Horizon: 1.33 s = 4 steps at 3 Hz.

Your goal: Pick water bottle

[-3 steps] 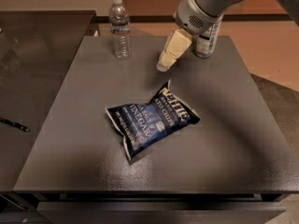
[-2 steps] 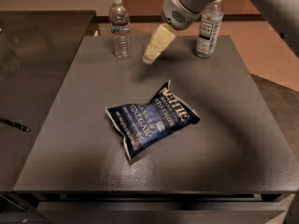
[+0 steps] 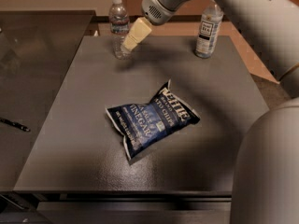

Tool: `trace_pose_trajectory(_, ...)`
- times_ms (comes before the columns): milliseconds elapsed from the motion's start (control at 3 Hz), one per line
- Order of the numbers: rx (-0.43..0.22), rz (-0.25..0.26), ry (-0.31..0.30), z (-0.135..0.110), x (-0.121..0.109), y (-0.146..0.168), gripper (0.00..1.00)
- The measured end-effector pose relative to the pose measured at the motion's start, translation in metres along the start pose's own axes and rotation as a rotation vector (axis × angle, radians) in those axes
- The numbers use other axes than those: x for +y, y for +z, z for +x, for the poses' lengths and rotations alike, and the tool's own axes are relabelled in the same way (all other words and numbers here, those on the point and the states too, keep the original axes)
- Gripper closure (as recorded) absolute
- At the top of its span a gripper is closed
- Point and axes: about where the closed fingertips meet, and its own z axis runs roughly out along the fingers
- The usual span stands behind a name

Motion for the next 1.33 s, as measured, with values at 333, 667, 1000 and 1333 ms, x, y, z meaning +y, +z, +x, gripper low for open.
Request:
trace_pose_trajectory(333,-0.053,0.010,0.033,-0.017,-0.010,0.021,0.00)
trace_pose_trajectory(667,-0.092,0.028,0.058,-0.028,-0.019,0.035,0.00)
trace_pose_trajectory(1000,-0.146,0.040,0.076,-0.039,-0.023,0.045,0.00)
trace_pose_trajectory(1333,-0.204,0.031,0.074,-0.051,-0.026,0.056,0.00)
